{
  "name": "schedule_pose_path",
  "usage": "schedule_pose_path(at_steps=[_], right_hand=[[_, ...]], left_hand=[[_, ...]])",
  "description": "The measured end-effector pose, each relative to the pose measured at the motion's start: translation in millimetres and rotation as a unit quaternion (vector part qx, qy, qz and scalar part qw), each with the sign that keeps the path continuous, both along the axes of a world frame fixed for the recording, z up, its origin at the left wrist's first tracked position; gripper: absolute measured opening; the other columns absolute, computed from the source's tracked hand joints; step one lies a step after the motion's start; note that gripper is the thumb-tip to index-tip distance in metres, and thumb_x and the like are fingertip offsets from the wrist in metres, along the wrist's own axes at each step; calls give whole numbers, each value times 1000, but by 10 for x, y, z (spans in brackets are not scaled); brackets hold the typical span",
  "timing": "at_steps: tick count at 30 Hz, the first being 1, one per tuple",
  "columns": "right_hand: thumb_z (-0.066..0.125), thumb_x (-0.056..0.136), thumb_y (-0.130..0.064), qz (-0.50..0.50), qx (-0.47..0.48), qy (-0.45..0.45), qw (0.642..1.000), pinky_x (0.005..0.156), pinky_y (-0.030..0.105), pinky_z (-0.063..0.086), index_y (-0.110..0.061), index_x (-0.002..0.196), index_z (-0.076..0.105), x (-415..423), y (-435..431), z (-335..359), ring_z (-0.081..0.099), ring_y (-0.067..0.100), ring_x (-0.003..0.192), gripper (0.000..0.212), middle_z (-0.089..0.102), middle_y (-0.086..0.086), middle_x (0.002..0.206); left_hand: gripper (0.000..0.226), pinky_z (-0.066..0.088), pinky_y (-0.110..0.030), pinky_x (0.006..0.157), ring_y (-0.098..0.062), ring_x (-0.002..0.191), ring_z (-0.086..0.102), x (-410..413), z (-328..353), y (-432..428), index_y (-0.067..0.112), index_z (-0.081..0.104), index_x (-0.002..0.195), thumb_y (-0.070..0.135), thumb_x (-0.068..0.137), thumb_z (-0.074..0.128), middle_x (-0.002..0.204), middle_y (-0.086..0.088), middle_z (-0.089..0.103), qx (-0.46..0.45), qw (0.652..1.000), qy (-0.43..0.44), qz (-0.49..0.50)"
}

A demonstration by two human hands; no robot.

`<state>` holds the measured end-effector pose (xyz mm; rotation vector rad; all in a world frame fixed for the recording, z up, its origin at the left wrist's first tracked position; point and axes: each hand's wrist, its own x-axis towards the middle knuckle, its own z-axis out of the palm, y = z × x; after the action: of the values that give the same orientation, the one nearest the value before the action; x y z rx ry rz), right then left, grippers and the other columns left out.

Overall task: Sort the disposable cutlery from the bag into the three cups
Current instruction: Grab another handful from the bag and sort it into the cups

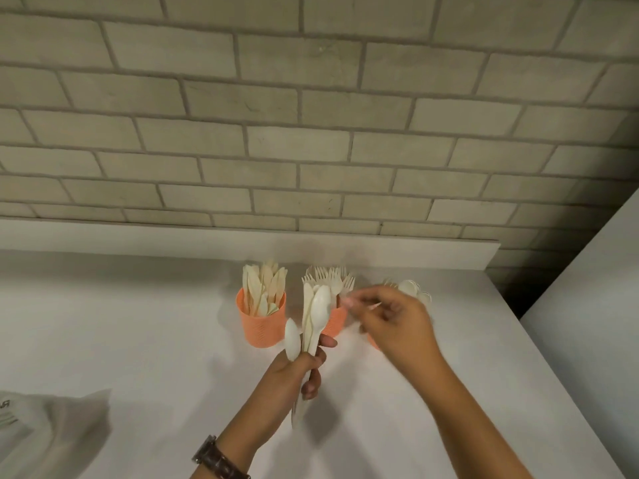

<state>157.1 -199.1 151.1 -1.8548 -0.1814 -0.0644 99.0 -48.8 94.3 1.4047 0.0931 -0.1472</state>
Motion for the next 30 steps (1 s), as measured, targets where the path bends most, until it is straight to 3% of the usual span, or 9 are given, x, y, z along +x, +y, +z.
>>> schedule_pose_path(at_steps=[2, 5, 11, 16, 19, 21, 24, 26, 30], right_hand=[[80, 68, -26, 23, 6, 34, 999, 65, 35, 55, -22, 85, 72, -107, 106, -24, 64, 26, 64, 19, 70, 2, 77], [81, 68, -12, 28, 50, 71, 996, 56, 22, 54, -12, 91, 68, -130, 168, -36, 64, 8, 51, 27, 65, 0, 71], [68, 78, 2, 32, 75, 122, 989, 50, 20, 50, -10, 88, 67, -72, 120, -43, 67, 18, 50, 16, 66, 9, 71], [59, 79, 11, 56, 134, 162, 976, 47, 22, 50, -5, 97, 66, -16, 48, -67, 65, 19, 46, 25, 66, 13, 69], [58, 80, 12, 15, 154, 140, 978, 43, 20, 49, -3, 87, 64, 65, -9, -17, 62, 14, 42, 17, 66, 6, 57], [57, 82, 11, -51, 160, 71, 983, 41, 17, 48, -8, 78, 63, 200, -158, 96, 61, 11, 40, 21, 65, 3, 54], [61, 82, 0, -163, 67, -89, 980, 52, 18, 51, -18, 78, 63, 453, -446, 256, 65, 10, 51, 18, 66, 3, 72], [63, 83, -13, -200, -12, -155, 967, 61, 23, 51, -23, 79, 62, 584, -547, 260, 66, 12, 62, 11, 66, -5, 76], [61, 83, -16, -205, -173, -153, 951, 72, 32, 49, -16, 85, 66, 820, -540, -128, 61, 17, 72, 6, 68, 1, 78]], left_hand=[[24, 38, -21, 55, -9, 49, 38, -14, -9, -38, 22, 62, 97, 26, 80, 46, 62, 1, 45, 67, 998, -13, 7], [18, 39, -17, 54, -3, 47, 40, -28, 9, -95, 25, 56, 95, 13, 96, 43, 62, 3, 44, 106, 994, -7, 1], [8, 45, -18, 55, -4, 50, 46, -63, 31, -117, 24, 52, 96, 26, 96, 45, 62, 1, 47, 94, 995, 5, -18], [27, 44, -22, 56, -10, 53, 46, -84, 44, -117, 11, 55, 86, 34, 95, 44, 60, 2, 48, 70, 996, 45, -11], [27, 44, -22, 55, -11, 60, 47, -86, 41, -115, 16, 64, 98, 29, 97, 41, 71, -1, 49, 73, 997, 21, 6], [26, 37, -21, 49, -10, 55, 41, -75, 33, -93, 14, 64, 98, 20, 99, 40, 73, -2, 42, 18, 1000, 9, 24], [20, 29, -19, 40, -9, 47, 33, -54, 6, -18, 7, 64, 97, 10, 96, 43, 68, -1, 39, -89, 995, 30, 37], [16, 25, -18, 36, -8, 42, 29, -45, 2, 42, 3, 62, 92, 10, 81, 54, 63, -1, 39, -179, 982, 55, 9], [24, 21, -15, 34, -7, 39, 29, -55, 14, 99, 3, 64, 80, 13, 57, 61, 60, -1, 38, -304, 948, 82, -55]])
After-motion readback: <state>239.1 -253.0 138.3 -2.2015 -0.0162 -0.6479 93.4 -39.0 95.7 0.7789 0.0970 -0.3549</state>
